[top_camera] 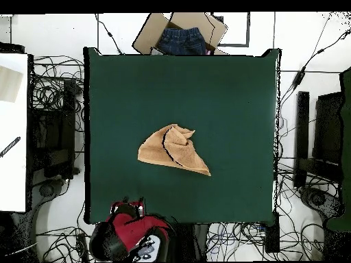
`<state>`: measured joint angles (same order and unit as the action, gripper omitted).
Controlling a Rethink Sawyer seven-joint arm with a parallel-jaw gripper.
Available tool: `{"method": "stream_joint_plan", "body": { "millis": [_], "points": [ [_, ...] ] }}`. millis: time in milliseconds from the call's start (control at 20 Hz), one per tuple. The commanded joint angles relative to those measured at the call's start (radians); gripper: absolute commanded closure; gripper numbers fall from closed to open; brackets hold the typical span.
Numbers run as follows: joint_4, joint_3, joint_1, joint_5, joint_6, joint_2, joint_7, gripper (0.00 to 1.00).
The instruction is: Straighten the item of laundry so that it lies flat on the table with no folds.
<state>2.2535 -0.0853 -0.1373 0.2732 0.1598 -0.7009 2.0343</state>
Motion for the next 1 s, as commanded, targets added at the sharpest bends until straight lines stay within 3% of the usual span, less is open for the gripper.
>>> {"method": "stream_joint_plan", "body": {
  "millis": [50,1000],
  "points": [
    [-0.027,0.056,0.08,0.068,0.067,0.055,0.103,0.0],
    [0.032,0.007,0.126,0.182,0.242,0.135,0.13,0.0]
  ]
}}
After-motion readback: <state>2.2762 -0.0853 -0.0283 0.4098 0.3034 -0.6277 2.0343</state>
